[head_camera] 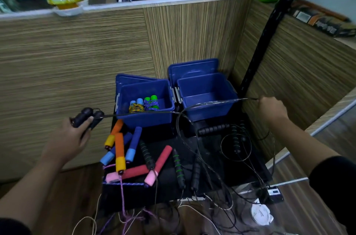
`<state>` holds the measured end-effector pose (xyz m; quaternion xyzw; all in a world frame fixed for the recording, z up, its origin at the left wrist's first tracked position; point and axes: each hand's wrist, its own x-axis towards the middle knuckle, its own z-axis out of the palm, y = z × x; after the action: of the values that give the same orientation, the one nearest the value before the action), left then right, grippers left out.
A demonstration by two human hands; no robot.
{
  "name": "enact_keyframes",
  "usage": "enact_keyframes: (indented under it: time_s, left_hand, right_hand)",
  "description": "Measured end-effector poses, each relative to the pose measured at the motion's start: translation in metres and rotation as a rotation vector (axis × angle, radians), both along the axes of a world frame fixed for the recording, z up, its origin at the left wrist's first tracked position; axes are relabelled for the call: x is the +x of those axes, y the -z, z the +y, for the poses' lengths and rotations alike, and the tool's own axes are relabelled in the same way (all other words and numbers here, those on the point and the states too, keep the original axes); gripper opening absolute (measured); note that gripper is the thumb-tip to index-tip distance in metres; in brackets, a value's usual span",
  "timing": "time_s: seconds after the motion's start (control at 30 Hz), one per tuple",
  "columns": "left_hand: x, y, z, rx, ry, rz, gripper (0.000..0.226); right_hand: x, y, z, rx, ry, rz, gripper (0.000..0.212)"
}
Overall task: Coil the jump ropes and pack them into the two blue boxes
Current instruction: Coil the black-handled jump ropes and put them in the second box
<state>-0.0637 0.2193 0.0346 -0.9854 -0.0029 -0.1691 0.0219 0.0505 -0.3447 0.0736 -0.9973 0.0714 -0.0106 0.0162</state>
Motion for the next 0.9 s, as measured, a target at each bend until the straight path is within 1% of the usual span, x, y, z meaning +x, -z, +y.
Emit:
enact_keyframes:
  time_s: [0.1,0.13,0.2,0.27,0.33,0.37,0.4,0.47,0.57,0.73,0.83,0.9]
  left_hand:
    - [-0.007,0.001,0.032,0.034,-0.183,-0.004,0.040]
    - [-0.009,0.004,0.050,0.024,-0.250,-0.009,0.041]
    - [-0.015,0.013,0.089,-0.039,-0.385,-0.031,0.050]
    - [-0.016,0.037,0.130,-0.099,-0.419,0.014,0.057]
    - [-0.021,0.034,0.121,-0.117,-0.442,0.024,0.059]
    - [-0.025,0.027,0.104,-0.133,-0.453,0.045,0.055]
    - [-0.028,0.015,0.080,-0.106,-0.476,0.068,0.048]
    - [-0.032,0.000,0.037,-0.077,-0.433,0.104,0.040]
    - [-0.027,0.000,0.000,-0.055,-0.336,0.171,0.040]
    - [-0.020,0.009,-0.021,-0.078,-0.246,0.203,0.042]
    - [-0.017,0.013,-0.019,-0.073,-0.228,0.192,0.042]
    - [-0.015,0.015,-0.016,-0.075,-0.228,0.192,0.042]
  right_hand:
    - [0.000,-0.001,-0.009,0.000,0.084,0.027,0.021]
    - [-0.001,0.000,-0.015,0.005,0.112,0.044,0.022]
    - [-0.005,0.003,-0.024,-0.004,0.140,0.073,0.024]
    - [-0.009,0.008,-0.024,-0.018,0.119,0.106,0.024]
    - [-0.013,0.016,-0.016,-0.039,0.077,0.133,0.023]
    - [-0.014,0.020,-0.010,-0.048,0.056,0.149,0.023]
    - [-0.016,0.023,-0.005,-0.053,0.033,0.166,0.022]
    - [-0.017,0.032,0.004,-0.061,0.001,0.196,0.024]
    - [-0.019,0.043,0.012,-0.085,-0.014,0.239,0.025]
    - [-0.025,0.063,0.018,-0.139,-0.023,0.351,0.029]
    - [-0.027,0.075,0.026,-0.104,-0.016,0.406,0.031]
    - [-0.025,0.082,0.035,-0.073,-0.029,0.408,0.030]
